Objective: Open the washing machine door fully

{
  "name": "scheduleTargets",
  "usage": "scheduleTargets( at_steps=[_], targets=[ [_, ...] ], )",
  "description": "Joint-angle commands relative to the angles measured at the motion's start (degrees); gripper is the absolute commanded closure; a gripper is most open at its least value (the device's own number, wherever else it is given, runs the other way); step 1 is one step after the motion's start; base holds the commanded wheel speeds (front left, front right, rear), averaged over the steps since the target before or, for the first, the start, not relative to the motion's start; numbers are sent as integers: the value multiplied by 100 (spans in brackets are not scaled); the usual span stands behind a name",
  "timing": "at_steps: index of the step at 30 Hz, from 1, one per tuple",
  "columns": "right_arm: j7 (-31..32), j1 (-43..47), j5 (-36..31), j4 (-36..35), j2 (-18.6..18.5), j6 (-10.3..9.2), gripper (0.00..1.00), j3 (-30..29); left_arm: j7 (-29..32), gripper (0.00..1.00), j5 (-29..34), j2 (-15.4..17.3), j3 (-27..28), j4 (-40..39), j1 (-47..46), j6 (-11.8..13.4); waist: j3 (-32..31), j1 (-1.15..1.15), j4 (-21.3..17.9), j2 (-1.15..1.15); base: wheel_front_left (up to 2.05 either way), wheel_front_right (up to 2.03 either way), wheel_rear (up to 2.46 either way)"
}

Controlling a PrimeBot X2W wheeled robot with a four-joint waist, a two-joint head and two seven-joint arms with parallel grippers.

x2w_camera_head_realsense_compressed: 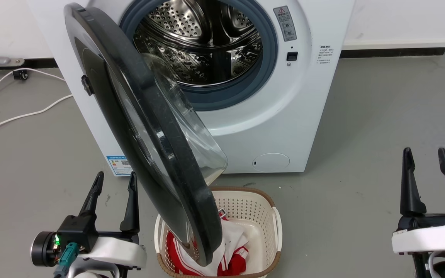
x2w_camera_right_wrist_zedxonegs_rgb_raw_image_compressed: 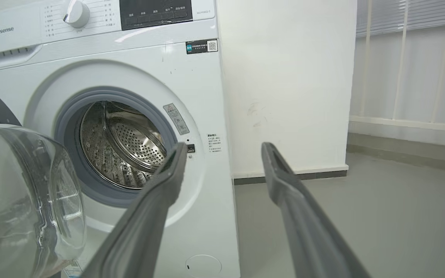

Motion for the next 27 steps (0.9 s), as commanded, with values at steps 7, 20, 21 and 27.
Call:
scheduleTargets(
  at_steps=[7,20,21,27],
  targets=[
    [411,437,-981,-869,82,-2,0,221,-14,0,60,0,74,-22,-7,-25,22,0,-25,0,0,0,0],
    [480,714,-584,-482,82,-3,0,326,-14,0,106,0,111,-51,-68,-39,63,0,-52,0,0,0,0],
    [466,688,-569,-461,82,-3,0,329,-14,0,109,0,113,-52,-69,-41,63,0,-52,0,0,0,0],
    [426,597,-563,-366,83,-3,0,319,-14,0,97,0,114,-43,-81,-47,64,0,-47,0,0,0,0]
  ],
)
